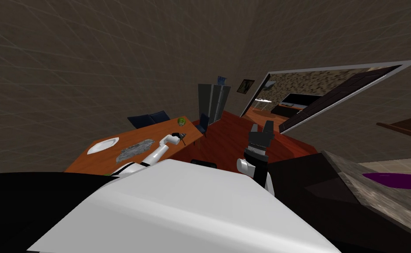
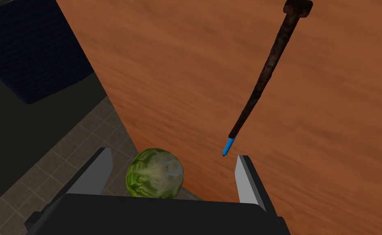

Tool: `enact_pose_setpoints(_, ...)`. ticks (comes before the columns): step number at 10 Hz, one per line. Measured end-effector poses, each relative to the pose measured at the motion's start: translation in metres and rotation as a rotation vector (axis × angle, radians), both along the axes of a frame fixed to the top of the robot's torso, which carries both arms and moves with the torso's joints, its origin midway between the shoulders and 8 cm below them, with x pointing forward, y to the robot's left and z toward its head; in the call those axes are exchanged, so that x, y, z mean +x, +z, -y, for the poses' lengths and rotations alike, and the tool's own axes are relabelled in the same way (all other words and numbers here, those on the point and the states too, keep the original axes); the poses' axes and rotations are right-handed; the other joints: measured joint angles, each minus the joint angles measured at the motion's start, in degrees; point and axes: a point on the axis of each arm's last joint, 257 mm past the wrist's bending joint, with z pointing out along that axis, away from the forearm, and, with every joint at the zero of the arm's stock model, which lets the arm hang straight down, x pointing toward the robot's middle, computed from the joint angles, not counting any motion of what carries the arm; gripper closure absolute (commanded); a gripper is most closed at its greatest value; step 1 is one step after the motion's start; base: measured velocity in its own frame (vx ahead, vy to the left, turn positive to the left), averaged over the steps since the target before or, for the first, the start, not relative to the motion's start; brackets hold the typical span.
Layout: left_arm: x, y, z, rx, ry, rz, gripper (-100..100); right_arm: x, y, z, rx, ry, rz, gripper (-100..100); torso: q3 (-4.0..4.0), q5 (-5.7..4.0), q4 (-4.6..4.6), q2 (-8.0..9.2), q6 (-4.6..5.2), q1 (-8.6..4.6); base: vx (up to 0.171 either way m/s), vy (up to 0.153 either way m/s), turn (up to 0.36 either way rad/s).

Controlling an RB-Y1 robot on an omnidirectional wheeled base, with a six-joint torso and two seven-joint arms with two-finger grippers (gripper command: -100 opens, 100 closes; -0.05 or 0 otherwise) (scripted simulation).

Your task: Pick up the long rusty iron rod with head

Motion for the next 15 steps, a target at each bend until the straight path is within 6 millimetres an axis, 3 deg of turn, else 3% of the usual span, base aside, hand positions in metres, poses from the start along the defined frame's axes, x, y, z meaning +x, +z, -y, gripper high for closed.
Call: enact_pose_setpoints(15,-0.049,-0.049,-0.023,0.025,0.048,-0.206,-100,0.000,0.000,0.000,0.000,0.000,0.000,0,-0.01,0.00,0.00,-0.02,-0.02,0.02,0.006,0.019,-0.056)
